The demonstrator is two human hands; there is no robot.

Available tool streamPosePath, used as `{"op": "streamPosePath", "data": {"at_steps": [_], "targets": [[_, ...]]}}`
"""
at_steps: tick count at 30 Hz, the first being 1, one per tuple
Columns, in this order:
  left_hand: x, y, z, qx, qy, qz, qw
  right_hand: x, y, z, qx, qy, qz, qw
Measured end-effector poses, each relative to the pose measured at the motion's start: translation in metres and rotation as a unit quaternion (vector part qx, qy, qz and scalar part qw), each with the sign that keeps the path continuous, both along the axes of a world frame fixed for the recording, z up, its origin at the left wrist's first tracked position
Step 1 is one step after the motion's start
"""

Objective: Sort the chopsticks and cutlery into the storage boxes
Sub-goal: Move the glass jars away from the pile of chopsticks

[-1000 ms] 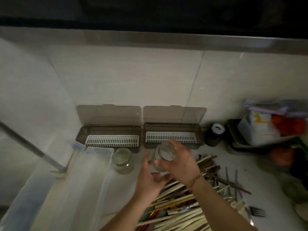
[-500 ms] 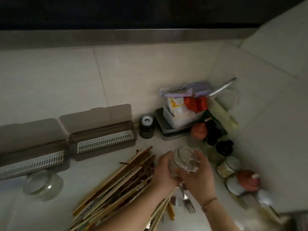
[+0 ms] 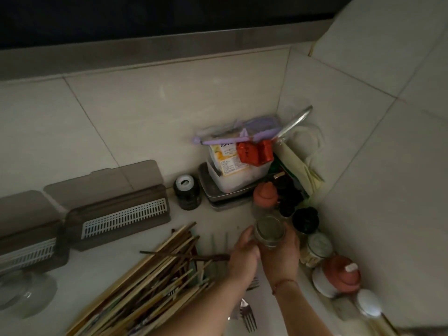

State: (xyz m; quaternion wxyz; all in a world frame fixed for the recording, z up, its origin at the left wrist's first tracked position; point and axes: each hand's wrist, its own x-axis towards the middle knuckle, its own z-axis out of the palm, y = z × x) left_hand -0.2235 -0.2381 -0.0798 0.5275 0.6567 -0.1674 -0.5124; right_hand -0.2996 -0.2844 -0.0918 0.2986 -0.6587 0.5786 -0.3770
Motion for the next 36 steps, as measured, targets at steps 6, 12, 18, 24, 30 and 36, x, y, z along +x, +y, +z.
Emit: {"op": "streamPosePath", "data": {"at_steps": [6, 12, 18, 24, 30, 36], "targets": [[-0.004, -0.004, 0.001, 0.007, -0.006, 0.004, 1.0, -0.007, -0.001, -0.005, 0.017, -0.028, 0.022, 0.999], [-0.008, 0.006, 0.003, -0.02, -0.032, 0.01, 0.999, -0.02, 0.039, -0.011, 0.118, -0.089, -0.009, 0.989], [-0.004, 0.003, -0.03, -0.008, -0.029, -0.035, 0.999, -0.015, 0.036, -0.014, 0.153, -0.107, 0.009, 0.982], [-0.004, 0.007, 0.006, -0.015, -0.06, -0.081, 0.995, -0.018, 0.03, -0.017, 0.162, -0.107, -0.006, 0.981], [0.034, 0.06, 0.022, -0.029, -0.049, -0.002, 0.998, 0.01, 0.067, 0.003, 0.035, -0.069, -0.006, 0.997], [0.124, 0.175, 0.037, -0.068, -0.042, 0.169, 0.982, 0.109, 0.122, 0.027, 0.052, -0.06, 0.282, 0.956]]}}
